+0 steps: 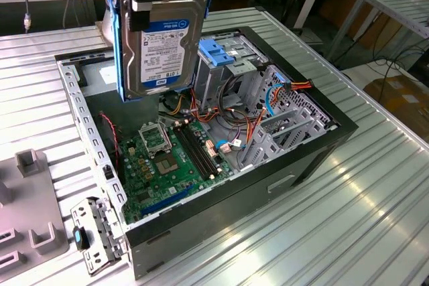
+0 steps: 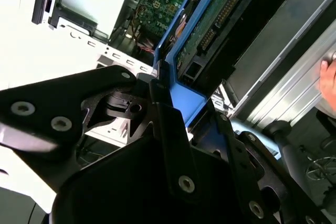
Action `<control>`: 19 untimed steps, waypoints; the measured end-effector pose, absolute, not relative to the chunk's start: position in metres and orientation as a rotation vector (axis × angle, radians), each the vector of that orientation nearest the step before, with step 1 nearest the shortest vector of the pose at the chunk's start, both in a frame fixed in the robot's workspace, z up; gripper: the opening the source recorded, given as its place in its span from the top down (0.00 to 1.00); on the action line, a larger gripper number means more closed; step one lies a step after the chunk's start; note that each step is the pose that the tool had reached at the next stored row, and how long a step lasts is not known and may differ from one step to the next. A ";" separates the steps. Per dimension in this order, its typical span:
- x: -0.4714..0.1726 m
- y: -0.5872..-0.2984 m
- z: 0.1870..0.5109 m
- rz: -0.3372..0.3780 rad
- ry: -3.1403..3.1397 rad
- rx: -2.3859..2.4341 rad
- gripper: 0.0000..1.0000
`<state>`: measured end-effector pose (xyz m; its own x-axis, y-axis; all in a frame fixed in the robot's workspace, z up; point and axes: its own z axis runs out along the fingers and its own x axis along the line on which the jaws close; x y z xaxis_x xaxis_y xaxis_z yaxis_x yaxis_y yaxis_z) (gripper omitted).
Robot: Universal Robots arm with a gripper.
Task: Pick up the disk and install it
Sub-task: 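Pick up the disk, then insert the disk into the insertion slot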
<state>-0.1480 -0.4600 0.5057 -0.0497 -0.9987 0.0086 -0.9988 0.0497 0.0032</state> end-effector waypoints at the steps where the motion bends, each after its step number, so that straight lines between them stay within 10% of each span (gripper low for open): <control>1: -0.146 -0.460 0.506 0.006 -2.270 2.160 0.63; 19: -0.137 -0.463 0.505 0.006 -2.270 2.160 0.63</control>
<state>-0.1368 -0.4629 0.5051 -0.0497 -0.9987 0.0086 -0.9988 0.0497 0.0032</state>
